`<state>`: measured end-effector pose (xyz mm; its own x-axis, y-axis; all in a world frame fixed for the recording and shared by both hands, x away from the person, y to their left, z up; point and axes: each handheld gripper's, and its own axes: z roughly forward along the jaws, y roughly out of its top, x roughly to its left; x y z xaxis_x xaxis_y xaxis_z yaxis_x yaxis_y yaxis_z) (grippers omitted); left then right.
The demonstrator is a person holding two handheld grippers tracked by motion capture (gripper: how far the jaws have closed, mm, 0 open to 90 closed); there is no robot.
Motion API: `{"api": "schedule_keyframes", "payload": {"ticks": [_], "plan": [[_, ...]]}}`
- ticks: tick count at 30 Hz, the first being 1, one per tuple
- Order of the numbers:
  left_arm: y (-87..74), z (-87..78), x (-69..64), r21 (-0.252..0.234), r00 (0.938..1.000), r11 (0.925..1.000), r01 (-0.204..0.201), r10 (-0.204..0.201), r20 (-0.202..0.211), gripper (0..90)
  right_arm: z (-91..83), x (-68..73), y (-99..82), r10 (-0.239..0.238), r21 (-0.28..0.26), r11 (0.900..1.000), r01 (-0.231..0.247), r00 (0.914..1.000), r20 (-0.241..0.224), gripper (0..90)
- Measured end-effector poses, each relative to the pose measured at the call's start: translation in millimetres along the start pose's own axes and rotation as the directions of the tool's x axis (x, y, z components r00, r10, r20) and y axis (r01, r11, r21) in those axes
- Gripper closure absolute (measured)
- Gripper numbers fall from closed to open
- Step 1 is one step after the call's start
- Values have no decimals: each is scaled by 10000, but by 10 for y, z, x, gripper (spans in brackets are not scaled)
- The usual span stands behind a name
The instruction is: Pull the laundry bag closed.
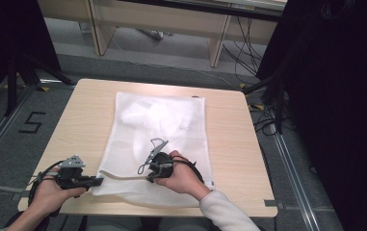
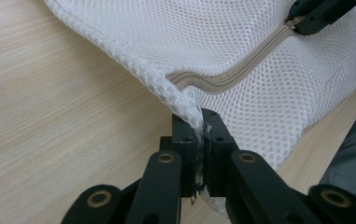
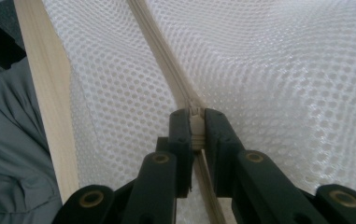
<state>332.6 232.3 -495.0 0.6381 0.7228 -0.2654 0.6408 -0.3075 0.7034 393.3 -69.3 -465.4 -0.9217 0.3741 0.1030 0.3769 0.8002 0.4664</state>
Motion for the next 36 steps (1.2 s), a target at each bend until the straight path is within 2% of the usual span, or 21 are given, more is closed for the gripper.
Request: {"api": "schedule_keyframes", "payload": {"ticks": [2, 4, 5, 16, 20, 21, 26, 28, 31, 32, 34, 35, 36], "plan": [[0, 5, -5, -62, 10000, 10000, 75, -75, 29, 849, -9, -6, -13, 56, -35, 10000, -56, 10000, -27, 826], [9, -13, 10, 257, 9999, 9996, -126, 126, 8, 850, -17, -6, -19, 52, -41, 10000, -52, 10000, -4, 826], [1, 3, -7, -29, 10000, 10000, 83, -83, 26, 849, -22, -6, -21, 39, -38, 10000, -39, 10000, 41, 826], [-1, 5, -2, -37, 10000, 10000, 53, -52, 45, 849, -60, -30, -55, 111, -15, 9999, -111, 9999, 19, 825], [-1, 6, -9, -26, 9999, 9999, 165, -165, 38, 849, -64, -32, -60, 107, -38, 9999, -106, 9999, 65, 826], [1, -2, 2, 33, 10000, 10000, -2, 1, 43, 849, -73, -35, -62, 100, -8, 9999, -100, 9999, 5, 826], [-1, 8, -10, -59, 9998, 9998, 182, -182, 51, 849, -96, -58, -92, 172, -41, 9998, -172, 9999, 22, 826], [0, 4, -4, -56, 10000, 10000, 52, -52, 60, 849, -102, -59, -95, 164, -47, 9999, -164, 9999, 29, 826], [1, 4, -6, -49, 9999, 10000, 62, -62, 81, 849, -108, -50, -94, 214, 65, 9997, -214, 9998, -17, 826], [6, -17, 21, 277, 9993, 9990, -351, 348, 119, 849, -108, -50, -94, 214, 65, 9997, -214, 9998, -17, 826], [11, -22, 21, 371, 9994, 9988, -313, 308, 144, 849, -112, -49, -92, 153, 53, 9999, -153, 9999, 72, 826], [6, -17, 18, 267, 9996, 9993, -273, 270, 107, 849, -115, -48, -91, 146, 43, 9999, -146, 9999, 72, 826], [1, 1, -1, -9, 10000, 10000, -17, 17, 96, 849, -116, -49, -92, 144, 17, 9999, -144, 9999, 72, 826]]}}
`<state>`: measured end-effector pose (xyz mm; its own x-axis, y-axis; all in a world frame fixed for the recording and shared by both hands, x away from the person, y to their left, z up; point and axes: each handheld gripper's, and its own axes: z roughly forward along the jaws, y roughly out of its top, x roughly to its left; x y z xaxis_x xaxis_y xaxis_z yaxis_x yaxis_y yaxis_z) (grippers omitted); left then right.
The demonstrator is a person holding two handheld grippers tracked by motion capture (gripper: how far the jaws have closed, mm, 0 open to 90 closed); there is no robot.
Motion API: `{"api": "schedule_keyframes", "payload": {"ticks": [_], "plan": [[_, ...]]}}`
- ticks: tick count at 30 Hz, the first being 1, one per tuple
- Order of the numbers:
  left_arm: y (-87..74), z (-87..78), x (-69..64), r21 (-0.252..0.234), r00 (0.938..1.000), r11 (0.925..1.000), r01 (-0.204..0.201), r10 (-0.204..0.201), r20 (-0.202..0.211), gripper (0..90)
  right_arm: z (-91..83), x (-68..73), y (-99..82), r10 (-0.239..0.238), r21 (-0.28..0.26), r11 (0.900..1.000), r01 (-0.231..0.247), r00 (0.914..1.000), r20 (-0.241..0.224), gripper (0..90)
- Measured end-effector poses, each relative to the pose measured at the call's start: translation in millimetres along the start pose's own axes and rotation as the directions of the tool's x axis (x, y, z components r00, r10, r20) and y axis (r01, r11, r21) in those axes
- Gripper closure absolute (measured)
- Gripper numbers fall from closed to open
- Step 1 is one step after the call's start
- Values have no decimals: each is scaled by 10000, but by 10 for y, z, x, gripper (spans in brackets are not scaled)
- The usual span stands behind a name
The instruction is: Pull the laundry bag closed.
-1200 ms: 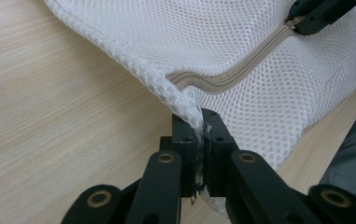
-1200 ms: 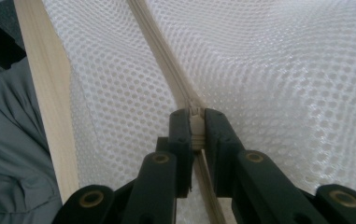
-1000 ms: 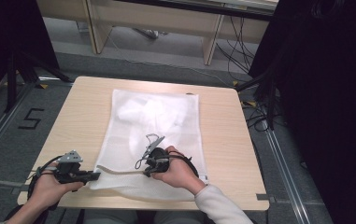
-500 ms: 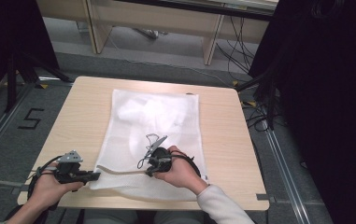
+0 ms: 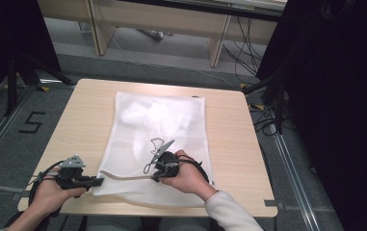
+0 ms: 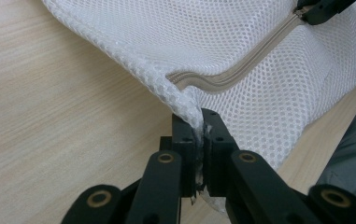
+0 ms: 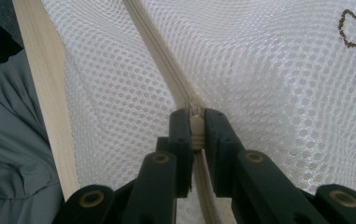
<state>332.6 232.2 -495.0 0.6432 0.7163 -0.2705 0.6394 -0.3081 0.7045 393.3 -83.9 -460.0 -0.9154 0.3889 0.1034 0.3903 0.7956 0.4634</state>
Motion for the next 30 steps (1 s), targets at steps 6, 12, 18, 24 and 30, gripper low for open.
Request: {"api": "schedule_keyframes", "payload": {"ticks": [6, 12, 18, 24, 30], "plan": [[9, -4, -4, 109, 9999, 9999, 22, -23, 112, 850, -19, -13, -15, 15, 4, 10000, -15, 10000, -72, 826], [16, -8, -10, 86, 10000, 10000, -48, 48, 32, 852, -26, -26, -19, -195, -150, 9997, 193, 9997, -152, 826], [17, 5, -17, -122, 10000, 9999, 41, -42, -59, 854, -21, -38, 10, -420, -337, 9986, 411, 9988, -240, 825], [20, -2, -12, -173, 9999, 9998, 103, -104, -54, 855, -12, -63, 8, -421, -333, 9986, 411, 9986, -310, 826], [29, -22, -16, -341, 9997, 9992, 212, -215, -85, 859, -36, -64, -12, -635, -86, 9980, 632, 9970, -445, 828]]}}
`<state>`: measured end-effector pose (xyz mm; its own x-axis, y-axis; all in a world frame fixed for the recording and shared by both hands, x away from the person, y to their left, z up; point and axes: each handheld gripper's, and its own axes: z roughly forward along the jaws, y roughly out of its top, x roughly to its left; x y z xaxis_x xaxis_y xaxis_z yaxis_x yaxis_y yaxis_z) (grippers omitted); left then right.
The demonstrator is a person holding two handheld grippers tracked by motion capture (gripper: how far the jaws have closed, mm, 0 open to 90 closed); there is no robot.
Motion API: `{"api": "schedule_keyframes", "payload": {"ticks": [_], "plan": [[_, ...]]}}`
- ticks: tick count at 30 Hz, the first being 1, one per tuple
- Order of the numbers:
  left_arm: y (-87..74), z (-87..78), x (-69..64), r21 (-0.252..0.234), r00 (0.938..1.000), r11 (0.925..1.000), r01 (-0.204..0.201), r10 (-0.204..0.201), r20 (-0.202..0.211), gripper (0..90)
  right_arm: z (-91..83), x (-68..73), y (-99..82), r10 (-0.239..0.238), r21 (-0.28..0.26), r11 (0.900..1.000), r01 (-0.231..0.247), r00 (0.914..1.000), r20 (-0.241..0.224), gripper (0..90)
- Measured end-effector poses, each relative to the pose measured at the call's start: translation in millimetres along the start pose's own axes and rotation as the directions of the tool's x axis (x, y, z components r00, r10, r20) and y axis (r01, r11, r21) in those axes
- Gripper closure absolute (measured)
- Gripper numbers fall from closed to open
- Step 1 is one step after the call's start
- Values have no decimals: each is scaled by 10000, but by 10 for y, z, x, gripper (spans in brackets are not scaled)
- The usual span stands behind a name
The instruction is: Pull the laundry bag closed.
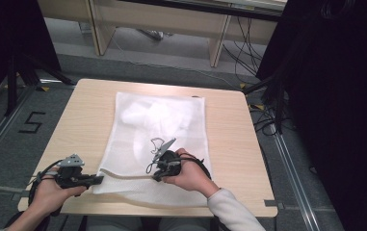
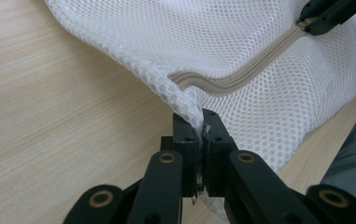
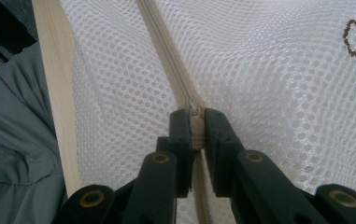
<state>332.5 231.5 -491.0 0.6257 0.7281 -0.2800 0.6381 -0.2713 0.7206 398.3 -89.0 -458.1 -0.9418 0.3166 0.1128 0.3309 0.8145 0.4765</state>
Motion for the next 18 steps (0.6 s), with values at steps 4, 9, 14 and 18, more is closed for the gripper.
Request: {"api": "schedule_keyframes", "payload": {"ticks": [4, 9, 14, 18], "plan": [[3, -5, 2, 119, 10000, 9999, 17, -17, -2, 859, -20, 4, 3, 84, 40, 10000, -84, 10000, -27, 828], [11, 14, -8, 262, 9992, 9989, -387, 388, -36, 860, -38, 42, 55, 128, -243, 9996, -128, 9999, -29, 826], [15, 7, -28, 83, 9999, 9999, -124, 124, -51, 860, -35, 82, 102, -229, -309, 9993, 233, 9997, 117, 826], [15, 3, -29, 5, 9997, 10000, -76, 76, -217, 861, -56, 51, 65, 77, -130, 9999, -76, 10000, 59, 827]]}}
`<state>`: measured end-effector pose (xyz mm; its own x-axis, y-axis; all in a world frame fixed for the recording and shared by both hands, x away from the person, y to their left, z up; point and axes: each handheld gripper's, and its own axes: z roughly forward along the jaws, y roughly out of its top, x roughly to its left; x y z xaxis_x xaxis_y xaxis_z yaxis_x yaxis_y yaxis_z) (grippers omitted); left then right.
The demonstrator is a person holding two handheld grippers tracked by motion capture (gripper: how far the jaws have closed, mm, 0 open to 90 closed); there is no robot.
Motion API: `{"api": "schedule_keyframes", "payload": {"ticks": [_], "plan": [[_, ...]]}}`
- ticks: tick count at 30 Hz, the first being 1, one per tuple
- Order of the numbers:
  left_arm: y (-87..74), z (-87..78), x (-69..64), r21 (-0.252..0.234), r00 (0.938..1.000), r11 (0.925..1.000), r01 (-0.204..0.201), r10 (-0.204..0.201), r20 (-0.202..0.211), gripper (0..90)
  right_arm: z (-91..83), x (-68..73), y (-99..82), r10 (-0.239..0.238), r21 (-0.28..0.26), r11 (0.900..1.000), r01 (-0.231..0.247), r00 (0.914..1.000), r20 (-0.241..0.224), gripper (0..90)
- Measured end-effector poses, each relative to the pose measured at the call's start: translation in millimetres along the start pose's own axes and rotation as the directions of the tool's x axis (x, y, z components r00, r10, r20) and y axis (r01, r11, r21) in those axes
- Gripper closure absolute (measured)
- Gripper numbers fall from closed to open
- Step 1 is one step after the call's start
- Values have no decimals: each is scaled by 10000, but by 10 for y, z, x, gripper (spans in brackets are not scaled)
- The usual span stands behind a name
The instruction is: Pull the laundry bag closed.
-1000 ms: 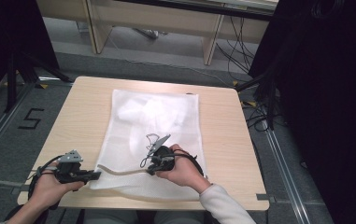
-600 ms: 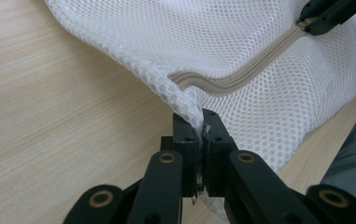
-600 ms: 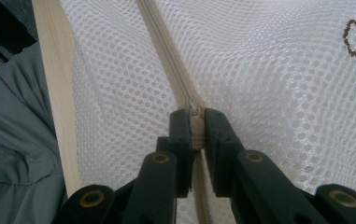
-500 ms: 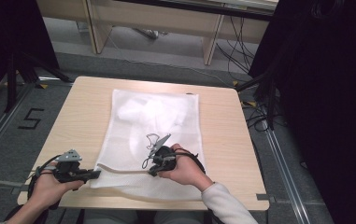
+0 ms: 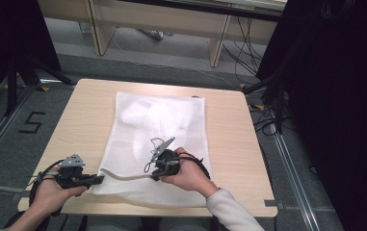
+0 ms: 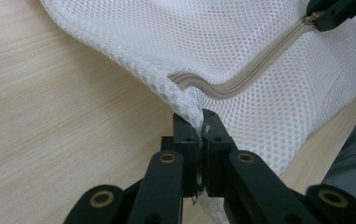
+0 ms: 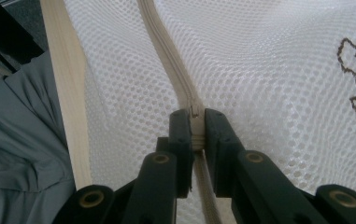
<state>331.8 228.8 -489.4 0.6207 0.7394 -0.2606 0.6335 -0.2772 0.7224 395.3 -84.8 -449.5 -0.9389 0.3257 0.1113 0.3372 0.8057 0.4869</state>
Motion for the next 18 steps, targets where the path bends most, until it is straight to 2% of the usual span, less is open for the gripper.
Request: {"api": "schedule_keyframes", "payload": {"ticks": [1, 2, 4, 5, 6, 7, 8, 9, 10, 11, 12, 16, 18], "plan": [[1, -5, 5, 44, 10000, 10000, -29, 29, -15, 863, -10, -1, -4, -89, 139, 9999, 89, 10000, 40, 828], [5, -33, 32, 394, 9990, 9983, -433, 437, -82, 865, -23, 2, -11, -122, 333, 9994, 119, 9999, 94, 828], [2, -47, 42, 409, 9989, 9982, -428, 436, -186, 867, -38, -8, -46, -104, 672, 9977, 80, 9993, 350, 829], [-3, -35, 32, 221, 9998, 9996, -153, 155, -103, 867, -47, -27, -68, -86, 718, 9974, 71, 9997, 207, 829], [-7, -19, 21, 79, 10000, 10000, -28, 28, 3, 866, -64, -43, -96, 137, 526, 9985, -149, 9997, 217, 828], [-3, -25, 29, 330, 9996, 9991, -277, 277, 8, 866, -67, -41, -108, 224, 490, 9985, -234, 9995, 211, 828], [-1, -10, 3, 222, 10000, 9997, -54, 54, 7, 866, -68, -48, -117, 74, 504, 9987, -86, 9997, 233, 828], [7, -32, 25, 532, 9990, 9976, -449, 448, 36, 865, -67, -49, -123, 35, 395, 9992, -44, 9997, 240, 828], [6, -26, 17, 377, 9997, 9990, -242, 242, 27, 865, -77, -40, -128, 237, 424, 9988, -249, 9993, 279, 828], [0, -18, 4, 156, 10000, 9999, -41, 41, -11, 865, -78, -47, -130, 150, 377, 9992, -157, 9997, 193, 828], [-5, -27, 30, 255, 9995, 9991, -329, 328, 42, 865, -81, -52, -134, 125, 343, 9993, -132, 9997, 201, 828], [4, -35, 35, 475, 9994, 9983, -339, 337, 58, 865, -82, -58, -155, 109, 300, 9995, -113, 9999, 125, 828], [-6, -29, 31, 304, 9995, 9990, -326, 326, 3, 865, -89, -58, -170, 111, 414, 9991, -118, 9998, 156, 828]]}}
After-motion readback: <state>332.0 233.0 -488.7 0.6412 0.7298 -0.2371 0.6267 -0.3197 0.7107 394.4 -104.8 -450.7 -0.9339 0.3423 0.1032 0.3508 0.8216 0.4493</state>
